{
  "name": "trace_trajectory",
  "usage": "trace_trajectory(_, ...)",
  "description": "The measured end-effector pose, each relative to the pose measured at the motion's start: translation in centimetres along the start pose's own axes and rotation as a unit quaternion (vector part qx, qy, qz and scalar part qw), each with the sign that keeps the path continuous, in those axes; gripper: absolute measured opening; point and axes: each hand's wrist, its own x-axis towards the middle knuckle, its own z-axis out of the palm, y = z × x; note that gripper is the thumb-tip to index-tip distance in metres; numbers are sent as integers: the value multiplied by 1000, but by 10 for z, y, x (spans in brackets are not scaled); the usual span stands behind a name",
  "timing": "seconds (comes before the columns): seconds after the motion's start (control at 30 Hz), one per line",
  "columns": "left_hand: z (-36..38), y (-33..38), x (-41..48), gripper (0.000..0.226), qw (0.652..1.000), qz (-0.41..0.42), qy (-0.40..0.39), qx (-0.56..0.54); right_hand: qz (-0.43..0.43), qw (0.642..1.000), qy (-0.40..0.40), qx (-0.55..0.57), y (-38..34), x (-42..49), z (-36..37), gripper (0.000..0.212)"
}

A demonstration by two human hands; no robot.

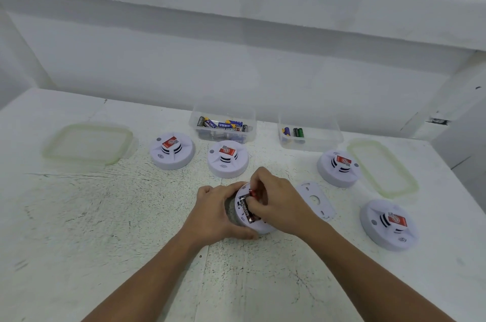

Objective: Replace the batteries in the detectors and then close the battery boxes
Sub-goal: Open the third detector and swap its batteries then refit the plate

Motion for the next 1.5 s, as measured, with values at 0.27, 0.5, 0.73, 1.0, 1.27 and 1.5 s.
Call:
trace_trajectory(0.27,-6,9,0,86,1000,-19,-16,2,157,944,64,285,19,54,-86,14)
trace_trajectory(0.5,-5,8,1,91,1000,-25,-18,3,246,957,142,54,81,116,-139,17)
trace_trajectory(0.73,-7,10,3,91,999,-30,-13,-3,303,939,87,-140,107,144,-126,45)
trace_trajectory(1.0,-7,11,3,90,999,-35,-8,-8,326,940,84,-58,120,158,-117,24)
trace_trajectory(1.27,-9,13,2,87,999,-31,-11,-8,324,943,70,-20,121,160,-121,8)
trace_trajectory(1.5,-8,11,2,88,999,-34,-12,-11,293,944,104,-106,117,146,-131,11)
